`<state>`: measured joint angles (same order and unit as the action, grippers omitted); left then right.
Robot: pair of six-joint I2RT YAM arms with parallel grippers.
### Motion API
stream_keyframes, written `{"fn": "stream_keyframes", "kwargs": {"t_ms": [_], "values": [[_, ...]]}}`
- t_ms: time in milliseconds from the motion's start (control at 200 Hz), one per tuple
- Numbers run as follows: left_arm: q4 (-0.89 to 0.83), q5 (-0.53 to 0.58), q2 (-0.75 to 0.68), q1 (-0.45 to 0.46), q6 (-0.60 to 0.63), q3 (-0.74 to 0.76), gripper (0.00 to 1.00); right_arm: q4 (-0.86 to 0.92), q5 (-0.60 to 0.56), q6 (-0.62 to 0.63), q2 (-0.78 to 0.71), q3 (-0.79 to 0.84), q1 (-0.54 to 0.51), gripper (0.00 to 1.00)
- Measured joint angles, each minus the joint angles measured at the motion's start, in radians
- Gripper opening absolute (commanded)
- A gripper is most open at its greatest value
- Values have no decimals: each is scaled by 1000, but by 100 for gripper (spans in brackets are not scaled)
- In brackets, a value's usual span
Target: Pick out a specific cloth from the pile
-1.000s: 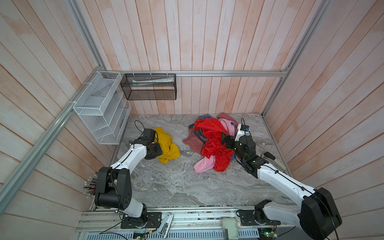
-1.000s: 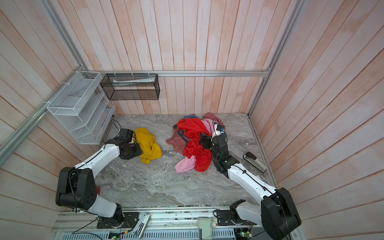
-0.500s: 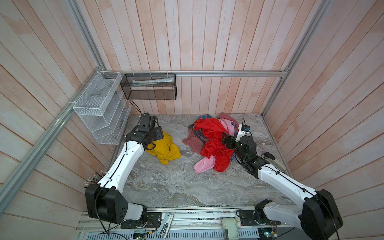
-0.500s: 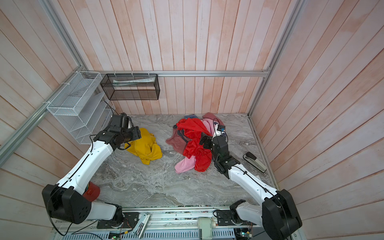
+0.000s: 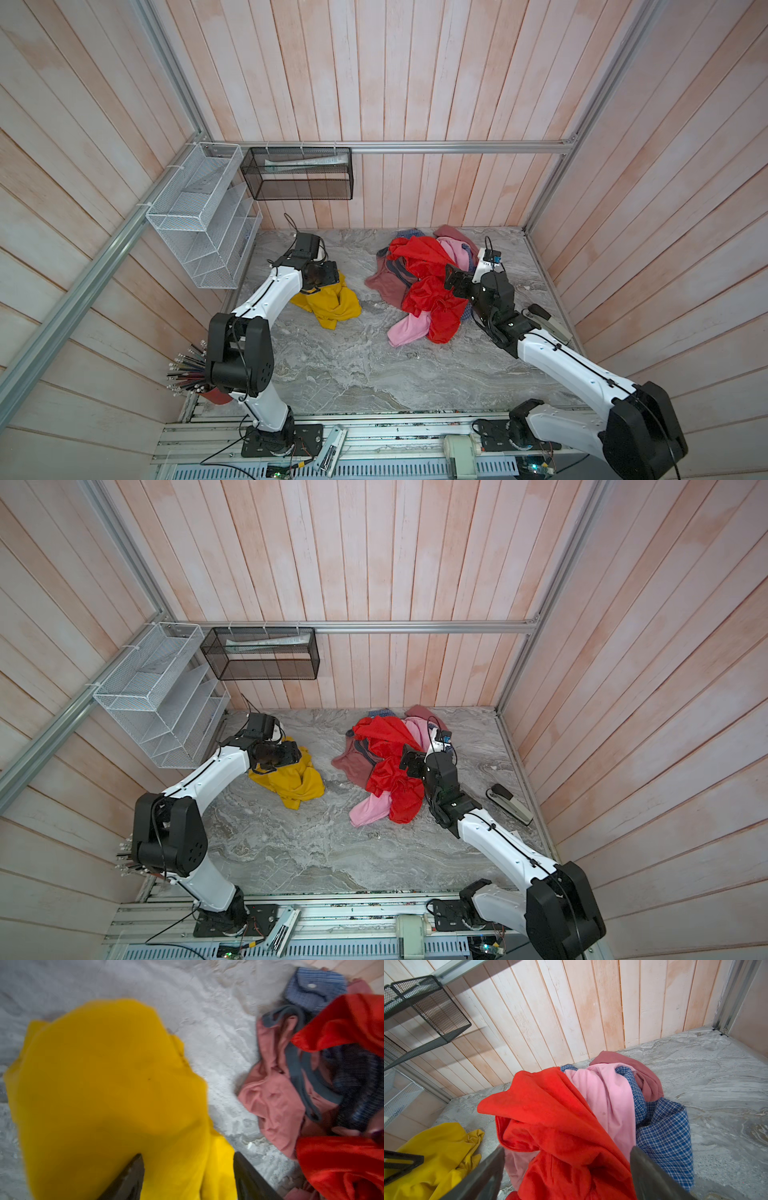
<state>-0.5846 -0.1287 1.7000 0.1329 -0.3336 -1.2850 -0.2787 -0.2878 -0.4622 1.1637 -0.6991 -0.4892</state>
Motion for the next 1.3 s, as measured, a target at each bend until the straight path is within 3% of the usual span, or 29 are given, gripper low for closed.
{"fn": "stream_keyframes", "kwargs": {"t_ms": [150, 390, 595, 780, 955, 1301], "values": [[33, 2, 0, -80, -34, 124, 71, 3, 0, -1, -23, 3, 0, 94], [68, -27, 80, -77, -60, 150, 72, 11, 0, 0, -26, 8, 0, 94], [59, 11, 84, -71, -68, 136, 77, 15, -1, 2, -25, 8, 0, 94], [22, 102, -10, 4, -35, 113, 87, 20, -8, 13, -28, 8, 0, 94], [22, 135, -79, 114, 23, 73, 89, 19, -11, 20, -28, 8, 0, 94], [-67, 239, 154, 185, 64, 55, 90, 55, -29, 50, -28, 8, 0, 95]]}}
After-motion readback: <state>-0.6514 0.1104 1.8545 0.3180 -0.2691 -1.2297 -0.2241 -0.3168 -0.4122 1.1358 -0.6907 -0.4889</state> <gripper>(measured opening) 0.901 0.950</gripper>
